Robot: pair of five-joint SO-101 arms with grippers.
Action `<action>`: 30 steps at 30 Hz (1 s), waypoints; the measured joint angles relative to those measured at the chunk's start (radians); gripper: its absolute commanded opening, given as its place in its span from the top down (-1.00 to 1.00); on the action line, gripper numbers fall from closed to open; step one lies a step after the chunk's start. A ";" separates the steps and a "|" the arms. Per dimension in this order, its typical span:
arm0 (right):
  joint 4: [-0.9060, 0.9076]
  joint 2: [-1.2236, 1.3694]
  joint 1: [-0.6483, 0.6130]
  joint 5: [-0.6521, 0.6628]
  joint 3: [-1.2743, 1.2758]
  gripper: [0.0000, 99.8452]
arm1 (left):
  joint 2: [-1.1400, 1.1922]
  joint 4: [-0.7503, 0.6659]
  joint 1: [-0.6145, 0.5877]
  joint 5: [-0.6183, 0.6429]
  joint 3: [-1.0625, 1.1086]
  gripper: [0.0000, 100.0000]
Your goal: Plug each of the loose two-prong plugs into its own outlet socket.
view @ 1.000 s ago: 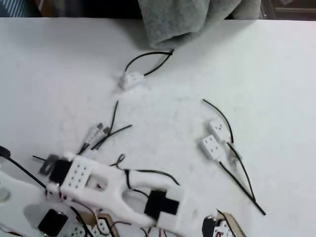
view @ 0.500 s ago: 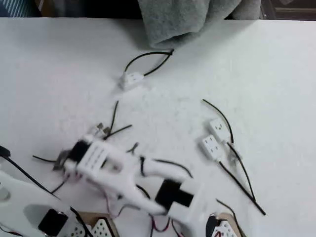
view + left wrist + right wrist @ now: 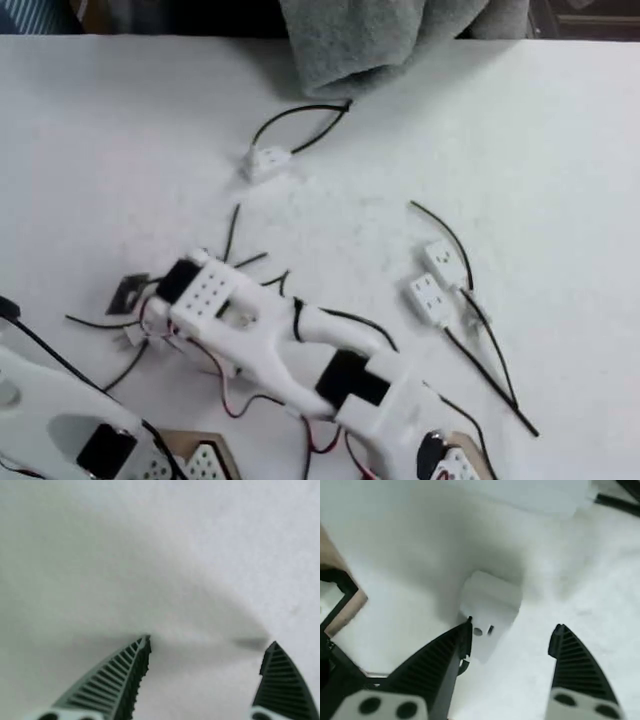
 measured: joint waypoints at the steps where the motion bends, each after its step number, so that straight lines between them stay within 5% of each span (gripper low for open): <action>1: -0.008 0.012 -0.003 0.000 0.002 0.49 | 0.000 0.000 0.000 0.000 0.000 0.29; 6: -0.025 0.069 0.014 0.002 0.003 0.49 | 0.000 0.000 0.000 0.000 0.000 0.29; 12: -0.029 0.075 0.210 0.089 -0.025 0.51 | 0.000 0.000 0.000 0.000 0.000 0.29; 16: -0.029 0.077 0.328 0.167 -0.026 0.71 | 0.000 0.000 0.000 0.000 0.000 0.29; 30: 0.072 0.103 0.482 0.183 -0.198 0.71 | 0.000 0.000 0.000 0.000 0.000 0.29</action>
